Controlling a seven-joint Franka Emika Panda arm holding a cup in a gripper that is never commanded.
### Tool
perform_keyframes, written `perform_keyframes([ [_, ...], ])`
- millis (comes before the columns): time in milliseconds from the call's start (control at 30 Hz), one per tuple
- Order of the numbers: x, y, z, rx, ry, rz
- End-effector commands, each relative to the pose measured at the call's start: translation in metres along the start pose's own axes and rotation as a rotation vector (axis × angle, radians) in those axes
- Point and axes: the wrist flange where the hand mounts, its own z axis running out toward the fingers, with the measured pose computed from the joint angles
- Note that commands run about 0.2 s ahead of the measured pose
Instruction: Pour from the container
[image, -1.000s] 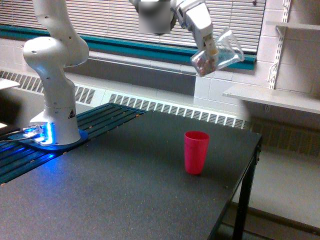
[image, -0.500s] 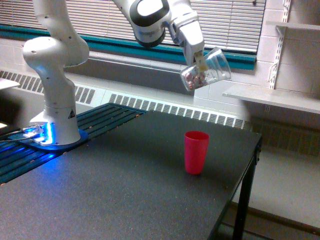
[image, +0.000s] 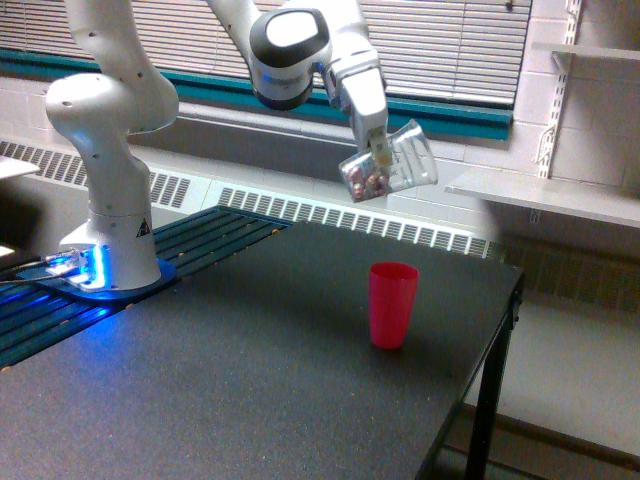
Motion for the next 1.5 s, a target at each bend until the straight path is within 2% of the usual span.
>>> perform_keyframes([
  [33,-0.011,0.002,0.005,-0.026,-0.012,0.031],
  [467,-0.037,-0.004,0.018,-0.077,-0.042,-0.012],
  [600,-0.050,-0.006,0.026,-0.087,-0.075,-0.029],
  [967,-0.075,-0.019,0.039,-0.122,-0.125,-0.083],
  [1500,-0.084,-0.036,0.046,-0.187,-0.139,-0.150],
])
